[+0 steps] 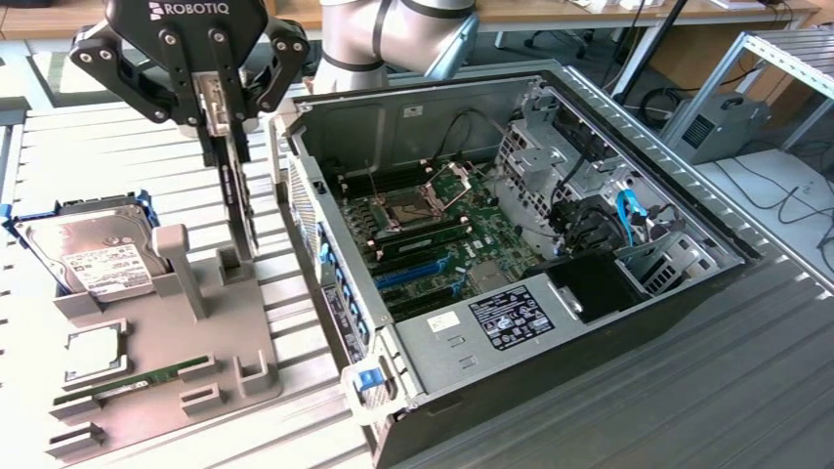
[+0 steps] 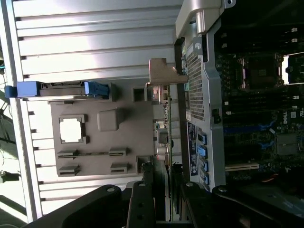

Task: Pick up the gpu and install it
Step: 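Pick up the gpu and move the gpu toward the slot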

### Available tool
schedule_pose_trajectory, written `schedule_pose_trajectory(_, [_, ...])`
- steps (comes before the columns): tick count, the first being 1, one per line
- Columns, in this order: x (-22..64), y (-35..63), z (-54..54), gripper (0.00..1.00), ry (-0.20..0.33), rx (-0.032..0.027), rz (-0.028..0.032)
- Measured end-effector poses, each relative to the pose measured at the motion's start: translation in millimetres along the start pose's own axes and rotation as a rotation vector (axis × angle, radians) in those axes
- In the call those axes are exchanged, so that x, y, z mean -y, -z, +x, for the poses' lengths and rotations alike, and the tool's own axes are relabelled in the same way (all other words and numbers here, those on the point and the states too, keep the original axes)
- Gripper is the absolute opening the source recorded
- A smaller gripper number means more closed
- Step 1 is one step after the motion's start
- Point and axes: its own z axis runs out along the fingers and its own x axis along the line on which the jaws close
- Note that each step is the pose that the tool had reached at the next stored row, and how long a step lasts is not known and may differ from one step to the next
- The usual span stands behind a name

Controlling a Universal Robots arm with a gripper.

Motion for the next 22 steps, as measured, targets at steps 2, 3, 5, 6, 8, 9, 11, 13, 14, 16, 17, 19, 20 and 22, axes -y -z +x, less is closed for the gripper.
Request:
schedule_pose_trajectory(2, [-0.1,0.0,-0.9,0.27,0.000,0.0000,0.0001])
schedule_pose_trajectory(3, [-0.1,0.0,-1.2,0.27,0.000,0.0000,0.0000])
schedule_pose_trajectory(5, [-0.1,0.0,-1.7,0.27,0.000,-0.0001,0.0001])
schedule_pose_trajectory(6, [-0.2,0.0,-1.8,0.27,0.000,-0.0001,0.0001])
schedule_pose_trajectory(8, [-0.2,0.0,-1.8,0.27,0.000,0.0000,0.0000])
schedule_pose_trajectory(9, [-0.2,-0.1,-1.8,0.27,0.000,0.0000,0.0000])
schedule_pose_trajectory(11, [-0.2,-0.2,-2.0,0.27,0.000,0.0001,0.0000])
schedule_pose_trajectory(13, [-0.2,-0.3,-2.6,0.27,0.000,0.0000,0.0000])
schedule_pose_trajectory(14, [-0.3,-0.3,-3.2,0.27,0.000,-0.0001,0.0001])
schedule_pose_trajectory(16, [-0.4,-0.5,-4.6,0.27,0.000,0.0000,0.0000])
schedule_pose_trajectory(17, [-0.5,-0.5,-5.5,0.27,0.000,0.0000,0.0000])
schedule_pose_trajectory(19, [-0.6,-0.6,-6.9,0.27,0.000,0.0000,0.0002])
schedule_pose_trajectory(20, [-0.7,-0.7,-7.9,0.27,0.000,0.0000,0.0001])
schedule_pose_trajectory(22, [-0.8,-0.9,-9.4,0.27,0.000,-0.0001,0.0001])
